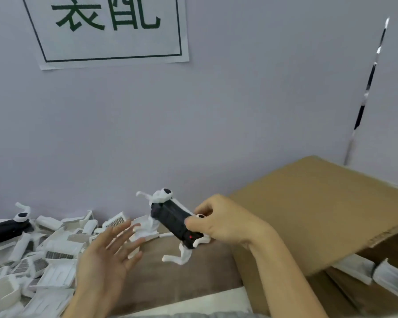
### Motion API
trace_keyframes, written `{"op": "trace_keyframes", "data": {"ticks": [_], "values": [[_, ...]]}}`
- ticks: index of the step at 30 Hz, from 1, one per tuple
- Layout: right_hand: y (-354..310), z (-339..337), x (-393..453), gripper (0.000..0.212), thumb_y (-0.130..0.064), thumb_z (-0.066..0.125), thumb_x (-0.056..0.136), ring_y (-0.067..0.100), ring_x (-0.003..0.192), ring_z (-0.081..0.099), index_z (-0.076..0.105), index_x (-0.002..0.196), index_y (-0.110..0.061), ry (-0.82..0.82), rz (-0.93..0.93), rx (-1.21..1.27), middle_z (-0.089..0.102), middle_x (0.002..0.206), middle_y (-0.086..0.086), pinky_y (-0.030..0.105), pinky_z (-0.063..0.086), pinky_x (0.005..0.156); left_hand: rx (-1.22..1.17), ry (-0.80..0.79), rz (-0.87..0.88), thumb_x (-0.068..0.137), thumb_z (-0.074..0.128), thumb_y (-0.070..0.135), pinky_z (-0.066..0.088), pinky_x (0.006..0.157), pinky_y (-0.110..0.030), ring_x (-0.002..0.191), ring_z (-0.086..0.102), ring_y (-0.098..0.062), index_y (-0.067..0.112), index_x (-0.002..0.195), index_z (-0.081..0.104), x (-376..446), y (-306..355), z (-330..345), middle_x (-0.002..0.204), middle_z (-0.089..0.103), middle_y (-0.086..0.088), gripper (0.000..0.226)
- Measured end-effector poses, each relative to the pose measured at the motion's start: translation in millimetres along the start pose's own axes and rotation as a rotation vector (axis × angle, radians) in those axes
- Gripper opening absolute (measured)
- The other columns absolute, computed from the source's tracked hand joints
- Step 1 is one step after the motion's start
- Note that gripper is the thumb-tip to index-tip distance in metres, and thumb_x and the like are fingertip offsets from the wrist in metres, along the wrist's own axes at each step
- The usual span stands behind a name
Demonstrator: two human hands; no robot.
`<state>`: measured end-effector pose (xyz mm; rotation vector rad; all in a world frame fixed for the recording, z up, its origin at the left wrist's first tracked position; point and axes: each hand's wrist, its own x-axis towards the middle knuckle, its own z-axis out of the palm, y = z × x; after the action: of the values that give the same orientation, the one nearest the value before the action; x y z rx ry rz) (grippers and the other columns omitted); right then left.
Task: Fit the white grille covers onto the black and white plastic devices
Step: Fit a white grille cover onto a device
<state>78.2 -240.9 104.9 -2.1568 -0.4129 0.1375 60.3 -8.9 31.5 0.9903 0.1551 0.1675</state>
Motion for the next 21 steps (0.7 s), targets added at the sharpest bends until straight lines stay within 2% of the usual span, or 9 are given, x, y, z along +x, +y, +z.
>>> {"op": "trace_keyframes", "data": {"ticks": [3, 6, 8, 9, 10, 14, 16, 18, 21], "values": [[-5.7, -23.1, -0.7, 0.038, -0.024, 0.065, 0.087, 0.01, 0.062, 0.064, 0.067, 0.082, 0.013, 0.25, -0.091, 0.478, 0.062, 0.072, 0.009, 0.027, 0.058, 0.068, 0.017, 0.068, -0.006, 0.101, 0.044, 0.029, 0.058, 0.062, -0.036, 0.076, 0.073, -0.028, 0.008, 0.103, 0.069, 0.6, -1.9, -1.7, 0.099, 0.077, -0.01, 0.033], [-9.7, -62.3, -5.9, 0.039, -0.025, 0.063, 0.094, 0.012, 0.07, 0.066, 0.076, 0.059, -0.016, 0.816, -0.127, 0.877, 0.068, 0.065, -0.004, 0.031, 0.058, 0.07, 0.053, 0.112, -0.029, 0.099, 0.044, 0.026, 0.047, 0.071, -0.04, 0.086, 0.065, -0.031, 0.009, 0.1, 0.069, 4.1, -5.8, -0.9, 0.095, 0.077, -0.01, 0.031], [-4.8, -86.4, -16.8, 0.031, -0.038, 0.048, 0.102, 0.014, 0.099, 0.067, 0.076, 0.09, -0.03, 1.01, -0.165, 1.047, 0.073, 0.097, -0.008, 0.034, 0.054, 0.081, 0.08, 0.12, -0.042, 0.099, 0.044, 0.026, 0.045, 0.071, -0.04, 0.086, 0.062, -0.032, 0.009, 0.099, 0.069, 7.3, -7.0, -0.8, 0.09, 0.078, -0.008, 0.03], [-0.8, -92.6, -22.5, 0.028, -0.043, 0.039, 0.105, 0.007, 0.105, 0.064, 0.067, 0.106, -0.037, 1.009, -0.164, 1.065, 0.068, 0.108, -0.016, 0.035, 0.051, 0.088, 0.094, 0.119, -0.047, 0.099, 0.044, 0.026, 0.044, 0.071, -0.04, 0.086, 0.062, -0.031, 0.009, 0.099, 0.069, 8.4, -7.5, 0.0, 0.088, 0.078, -0.007, 0.03], [4.8, -94.9, -25.2, 0.028, -0.044, 0.033, 0.107, 0.001, 0.101, 0.063, 0.06, 0.104, -0.038, 0.977, -0.12, 0.999, 0.067, 0.104, -0.021, 0.038, 0.049, 0.093, 0.108, 0.118, -0.053, 0.099, 0.043, 0.026, 0.043, 0.07, -0.04, 0.085, 0.061, -0.031, 0.009, 0.1, 0.069, 9.2, -8.4, 0.6, 0.088, 0.078, -0.007, 0.031], [12.3, -72.6, -12.9, 0.034, -0.026, 0.044, 0.1, 0.031, 0.09, 0.072, 0.064, 0.091, 0.0, 0.633, 0.159, 0.42, 0.068, 0.102, 0.026, 0.052, 0.056, 0.09, 0.22, 0.128, -0.052, 0.1, 0.042, 0.021, 0.042, 0.065, -0.039, 0.078, 0.06, -0.031, 0.007, 0.098, 0.068, 10.6, -17.1, 5.6, 0.088, 0.077, -0.01, 0.03], [4.9, -36.4, 0.5, 0.035, -0.021, 0.049, 0.093, 0.023, 0.074, 0.075, 0.065, 0.091, 0.01, 0.389, 0.158, 0.294, 0.074, 0.092, 0.021, 0.04, 0.059, 0.076, 0.317, 0.156, -0.011, 0.099, 0.046, 0.016, 0.043, 0.06, -0.036, 0.07, 0.061, -0.029, 0.005, 0.095, 0.069, 10.8, -22.2, 10.5, 0.088, 0.075, -0.013, 0.026], [2.4, 16.7, 15.0, 0.033, -0.018, 0.048, 0.09, 0.021, 0.065, 0.073, 0.068, 0.088, 0.008, 0.241, 0.127, 0.181, 0.074, 0.084, 0.018, 0.037, 0.057, 0.068, 0.427, 0.179, 0.05, 0.098, 0.051, 0.009, 0.043, 0.051, -0.029, 0.061, 0.06, -0.023, 0.004, 0.09, 0.07, 10.5, -26.6, 15.2, 0.083, 0.073, -0.014, 0.02], [19.3, 93.7, 28.8, 0.025, -0.015, 0.048, 0.093, 0.012, 0.067, 0.062, 0.072, 0.088, -0.01, 0.248, 0.067, 0.125, 0.072, 0.08, 0.007, 0.035, 0.055, 0.076, 0.654, 0.182, 0.194, 0.095, 0.052, -0.001, 0.042, 0.049, -0.021, 0.06, 0.061, -0.014, 0.01, 0.085, 0.07, 9.4, -29.9, 19.0, 0.076, 0.072, -0.005, 0.024]]}}
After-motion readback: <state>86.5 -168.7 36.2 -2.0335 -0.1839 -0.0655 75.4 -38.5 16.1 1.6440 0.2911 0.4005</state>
